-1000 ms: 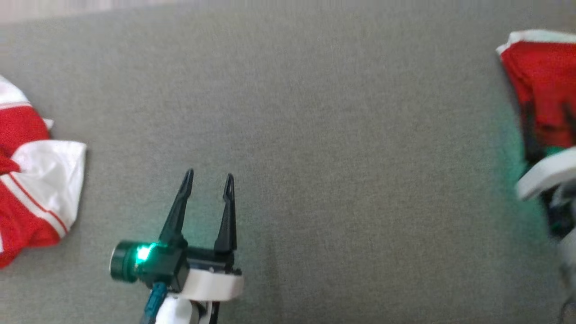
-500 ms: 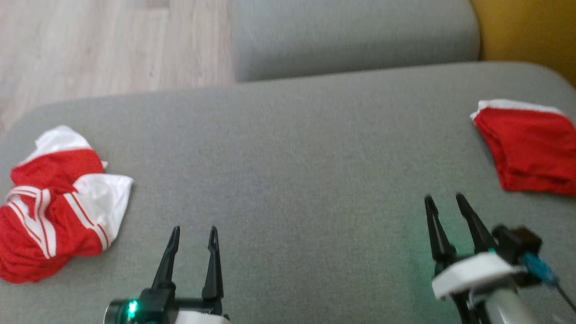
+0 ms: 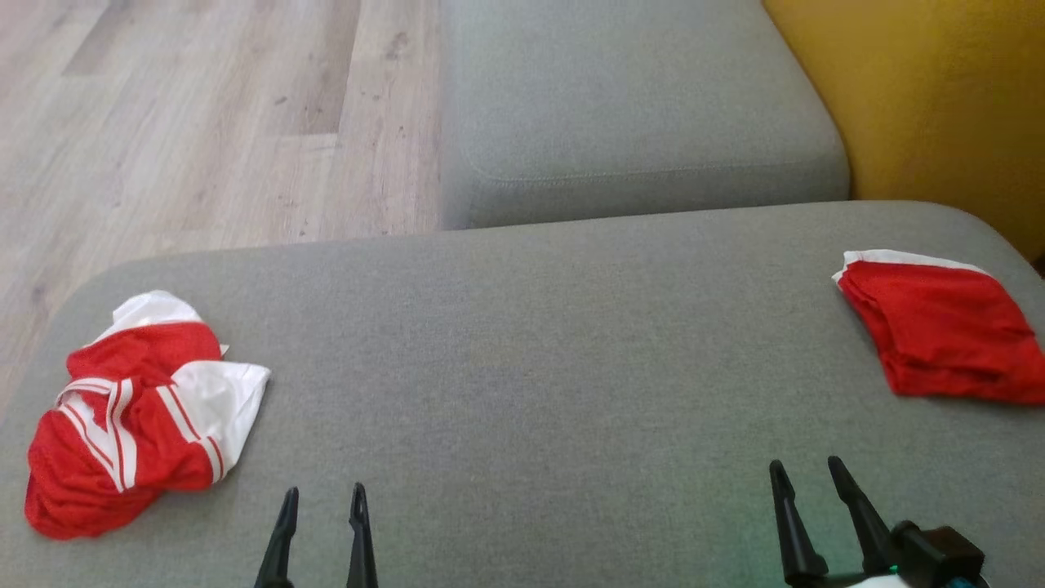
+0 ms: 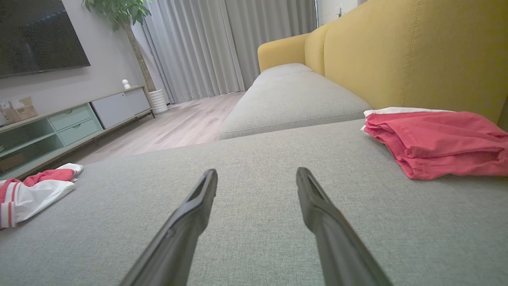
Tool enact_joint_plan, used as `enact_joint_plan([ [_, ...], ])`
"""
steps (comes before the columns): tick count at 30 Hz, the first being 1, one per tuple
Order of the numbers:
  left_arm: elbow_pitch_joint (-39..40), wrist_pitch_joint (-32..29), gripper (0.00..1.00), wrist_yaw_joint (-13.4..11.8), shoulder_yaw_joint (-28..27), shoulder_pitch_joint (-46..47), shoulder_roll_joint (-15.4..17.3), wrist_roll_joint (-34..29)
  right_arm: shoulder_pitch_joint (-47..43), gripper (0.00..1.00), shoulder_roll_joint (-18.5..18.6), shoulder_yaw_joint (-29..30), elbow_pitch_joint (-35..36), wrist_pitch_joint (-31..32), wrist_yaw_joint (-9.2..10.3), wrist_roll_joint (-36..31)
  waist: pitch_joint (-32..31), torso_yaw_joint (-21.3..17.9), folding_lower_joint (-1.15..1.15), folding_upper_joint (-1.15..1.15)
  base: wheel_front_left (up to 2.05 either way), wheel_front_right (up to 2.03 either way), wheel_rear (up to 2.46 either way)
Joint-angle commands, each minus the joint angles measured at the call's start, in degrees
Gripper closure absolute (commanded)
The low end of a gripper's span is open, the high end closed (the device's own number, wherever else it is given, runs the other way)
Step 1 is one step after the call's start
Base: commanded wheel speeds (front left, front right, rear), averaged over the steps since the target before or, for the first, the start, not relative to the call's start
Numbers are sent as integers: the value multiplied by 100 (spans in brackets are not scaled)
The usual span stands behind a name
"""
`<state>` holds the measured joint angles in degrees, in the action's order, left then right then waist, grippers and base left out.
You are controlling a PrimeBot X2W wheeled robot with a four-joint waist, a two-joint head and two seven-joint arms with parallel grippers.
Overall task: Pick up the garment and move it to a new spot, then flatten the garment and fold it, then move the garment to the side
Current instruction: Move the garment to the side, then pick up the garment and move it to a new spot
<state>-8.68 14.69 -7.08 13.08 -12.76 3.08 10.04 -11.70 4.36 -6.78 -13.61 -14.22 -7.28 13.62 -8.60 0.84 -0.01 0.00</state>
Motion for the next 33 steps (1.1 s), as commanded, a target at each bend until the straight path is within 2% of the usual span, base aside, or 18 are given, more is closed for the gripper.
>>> enact_joint_plan([
  [1, 220, 30, 0, -31, -195, 184, -20, -33, 215, 0, 28, -114, 232, -77, -21, -4, -25, -2, 1, 0, 0, 0, 0],
  [33, 254, 30, 0, -62, -255, -14, -20, -61, 82, 0, -21, -50, 266, -77, -21, -101, -92, 23, 1, 0, 0, 0, 0],
])
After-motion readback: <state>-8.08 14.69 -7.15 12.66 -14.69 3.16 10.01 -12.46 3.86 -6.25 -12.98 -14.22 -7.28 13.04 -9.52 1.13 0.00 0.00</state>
